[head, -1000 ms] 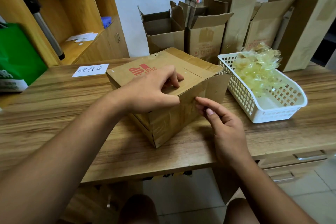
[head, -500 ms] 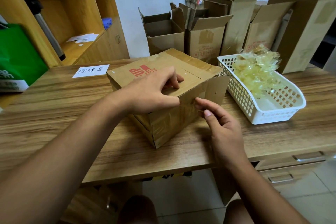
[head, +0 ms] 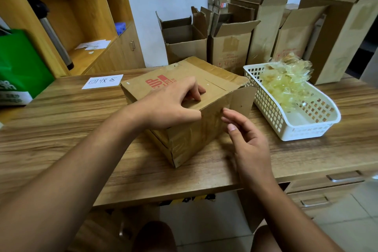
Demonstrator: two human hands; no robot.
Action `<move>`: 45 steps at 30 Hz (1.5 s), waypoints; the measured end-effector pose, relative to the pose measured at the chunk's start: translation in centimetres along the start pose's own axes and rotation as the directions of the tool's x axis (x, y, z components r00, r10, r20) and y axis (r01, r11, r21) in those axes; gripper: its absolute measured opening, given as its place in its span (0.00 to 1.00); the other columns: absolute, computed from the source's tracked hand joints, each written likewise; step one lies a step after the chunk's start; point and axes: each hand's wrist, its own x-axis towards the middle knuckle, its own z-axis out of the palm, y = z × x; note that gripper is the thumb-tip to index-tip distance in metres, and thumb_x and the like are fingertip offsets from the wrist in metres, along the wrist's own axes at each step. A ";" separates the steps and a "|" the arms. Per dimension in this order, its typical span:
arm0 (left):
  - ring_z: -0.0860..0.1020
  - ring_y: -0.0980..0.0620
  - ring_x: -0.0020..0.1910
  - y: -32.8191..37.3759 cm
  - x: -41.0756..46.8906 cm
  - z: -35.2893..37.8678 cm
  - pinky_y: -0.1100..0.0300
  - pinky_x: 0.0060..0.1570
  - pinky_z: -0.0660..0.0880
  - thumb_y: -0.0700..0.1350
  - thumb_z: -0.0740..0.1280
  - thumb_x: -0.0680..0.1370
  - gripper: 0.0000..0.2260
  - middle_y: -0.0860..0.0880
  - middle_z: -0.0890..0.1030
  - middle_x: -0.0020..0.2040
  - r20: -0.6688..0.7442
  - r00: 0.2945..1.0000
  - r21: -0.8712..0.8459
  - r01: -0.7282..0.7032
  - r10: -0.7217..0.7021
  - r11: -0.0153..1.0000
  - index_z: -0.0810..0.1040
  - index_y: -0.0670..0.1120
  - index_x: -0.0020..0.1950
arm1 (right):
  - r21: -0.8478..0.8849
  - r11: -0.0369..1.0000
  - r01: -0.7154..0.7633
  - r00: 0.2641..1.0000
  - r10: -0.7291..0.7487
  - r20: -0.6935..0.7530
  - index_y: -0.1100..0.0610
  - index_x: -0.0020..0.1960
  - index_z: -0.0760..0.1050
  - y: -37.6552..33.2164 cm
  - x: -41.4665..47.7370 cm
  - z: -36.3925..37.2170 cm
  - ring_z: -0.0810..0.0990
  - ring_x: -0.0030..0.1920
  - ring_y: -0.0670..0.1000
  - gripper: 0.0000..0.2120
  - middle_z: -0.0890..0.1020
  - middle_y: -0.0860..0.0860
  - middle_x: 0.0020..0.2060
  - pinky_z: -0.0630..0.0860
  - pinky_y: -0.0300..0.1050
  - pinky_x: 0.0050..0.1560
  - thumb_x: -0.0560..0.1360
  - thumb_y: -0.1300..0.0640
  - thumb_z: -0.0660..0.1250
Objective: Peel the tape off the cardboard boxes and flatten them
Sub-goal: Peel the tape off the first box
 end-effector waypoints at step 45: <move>0.71 0.62 0.65 0.1 0.0 0.0 0.49 0.64 0.74 0.63 0.65 0.64 0.19 0.64 0.73 0.67 0.013 1.000 -0.013 0.016 -0.016 1.000 0.71 0.60 0.53 | -0.064 0.997 0.036 0.999 -0.037 -0.025 0.48 0.60 0.82 -0.4 0.9 -0.1 0.81 0.62 0.46 0.13 0.84 0.45 0.57 0.75 0.36 0.61 0.82 0.61 0.65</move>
